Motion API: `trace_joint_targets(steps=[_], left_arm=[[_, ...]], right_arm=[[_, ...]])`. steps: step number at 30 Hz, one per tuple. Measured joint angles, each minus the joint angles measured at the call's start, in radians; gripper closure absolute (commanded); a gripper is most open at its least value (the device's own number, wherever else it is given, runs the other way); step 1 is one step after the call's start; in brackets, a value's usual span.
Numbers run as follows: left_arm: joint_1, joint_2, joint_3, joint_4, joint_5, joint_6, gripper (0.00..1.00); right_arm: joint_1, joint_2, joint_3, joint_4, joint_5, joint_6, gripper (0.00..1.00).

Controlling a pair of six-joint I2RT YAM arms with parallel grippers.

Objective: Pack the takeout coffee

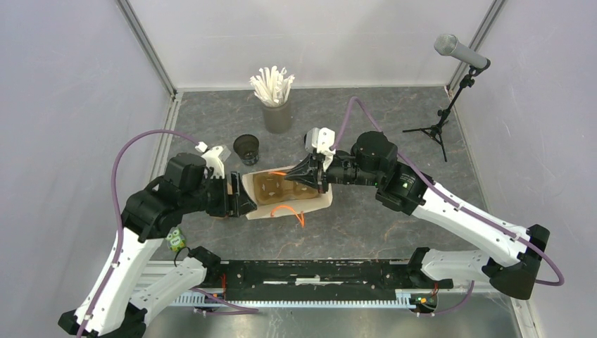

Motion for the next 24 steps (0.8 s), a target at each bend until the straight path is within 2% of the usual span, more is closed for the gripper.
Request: trace_joint_targets(steps=[8, 14, 19, 22, 24], left_arm=[[0.000, 0.021, 0.000, 0.001, -0.064, -0.048, 0.33], [0.000, 0.055, 0.003, 0.029, -0.135, -0.049, 0.50], [0.000, 0.100, 0.012, 0.056, -0.142, -0.048, 0.51], [0.000, 0.111, 0.012, 0.065, -0.141, -0.048, 0.57], [0.000, 0.110, 0.014, 0.074, -0.141, -0.048, 0.57]], right_arm=[[0.000, 0.003, 0.000, 0.034, 0.100, 0.040, 1.00], [0.000, 0.003, 0.000, 0.035, 0.144, 0.048, 1.00], [0.000, 0.003, 0.000, 0.035, 0.194, 0.051, 1.00], [0.000, 0.003, 0.004, 0.032, 0.219, 0.056, 1.00], [0.000, 0.003, 0.008, 0.030, 0.237, 0.064, 1.00]])
